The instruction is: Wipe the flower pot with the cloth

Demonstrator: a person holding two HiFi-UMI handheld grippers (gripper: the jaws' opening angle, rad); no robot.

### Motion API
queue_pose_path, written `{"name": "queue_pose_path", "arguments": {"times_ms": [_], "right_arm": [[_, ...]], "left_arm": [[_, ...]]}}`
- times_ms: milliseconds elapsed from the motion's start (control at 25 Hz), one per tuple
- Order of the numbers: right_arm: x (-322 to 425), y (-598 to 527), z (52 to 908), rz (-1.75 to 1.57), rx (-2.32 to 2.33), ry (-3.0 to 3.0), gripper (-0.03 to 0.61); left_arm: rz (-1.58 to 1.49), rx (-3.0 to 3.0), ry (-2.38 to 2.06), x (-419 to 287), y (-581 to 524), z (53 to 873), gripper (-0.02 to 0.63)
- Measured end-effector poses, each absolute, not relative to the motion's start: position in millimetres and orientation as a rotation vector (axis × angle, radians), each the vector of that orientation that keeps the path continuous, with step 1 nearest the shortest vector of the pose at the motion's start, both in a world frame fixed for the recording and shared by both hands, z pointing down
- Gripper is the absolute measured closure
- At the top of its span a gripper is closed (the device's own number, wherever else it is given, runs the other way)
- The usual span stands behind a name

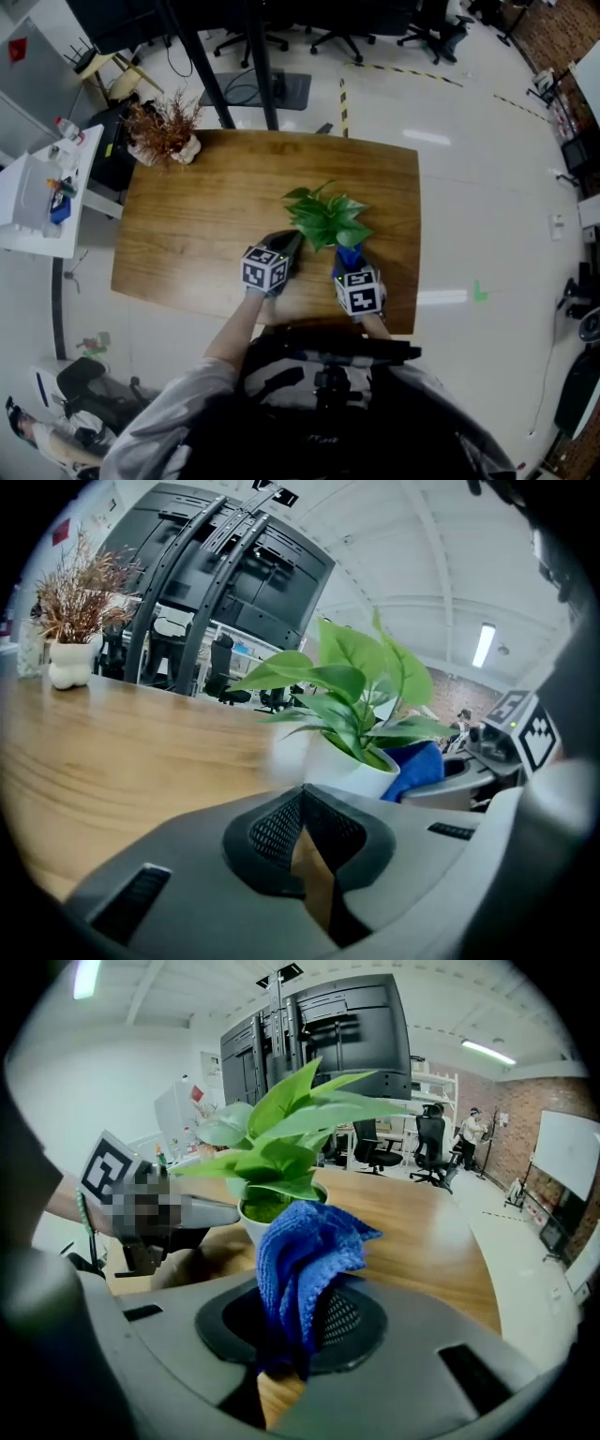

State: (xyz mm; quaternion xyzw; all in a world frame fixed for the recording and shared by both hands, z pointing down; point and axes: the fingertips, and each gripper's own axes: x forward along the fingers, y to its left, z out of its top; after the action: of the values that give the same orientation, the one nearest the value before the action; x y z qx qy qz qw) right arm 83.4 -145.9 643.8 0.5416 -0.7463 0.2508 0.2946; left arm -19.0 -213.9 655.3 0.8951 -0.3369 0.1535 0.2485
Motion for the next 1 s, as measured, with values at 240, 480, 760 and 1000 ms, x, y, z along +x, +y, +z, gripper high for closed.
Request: {"name": "queue_pose_path", "arguments": {"times_ms": [240, 480, 760, 1000], "right_arm": [[66, -137, 641, 0.644, 1.386, -2.025, 0.497], [61, -141, 647, 0.625, 1.349, -2.015, 0.497], [60, -145, 659, 0.607, 1.289, -1.988, 0.497], [65, -151, 670, 0.624, 1.288, -1.962, 0.497]], "left_arm": [[0.437, 2.438, -0.936, -18, -245, 653, 0.612], [0.468, 2.494, -0.829, 3, -239, 653, 0.614], [0.490, 2.514, -0.758, 14, -213, 657, 0.614], [0.482, 2.521, -0.710, 26, -197, 659, 0.614]]}}
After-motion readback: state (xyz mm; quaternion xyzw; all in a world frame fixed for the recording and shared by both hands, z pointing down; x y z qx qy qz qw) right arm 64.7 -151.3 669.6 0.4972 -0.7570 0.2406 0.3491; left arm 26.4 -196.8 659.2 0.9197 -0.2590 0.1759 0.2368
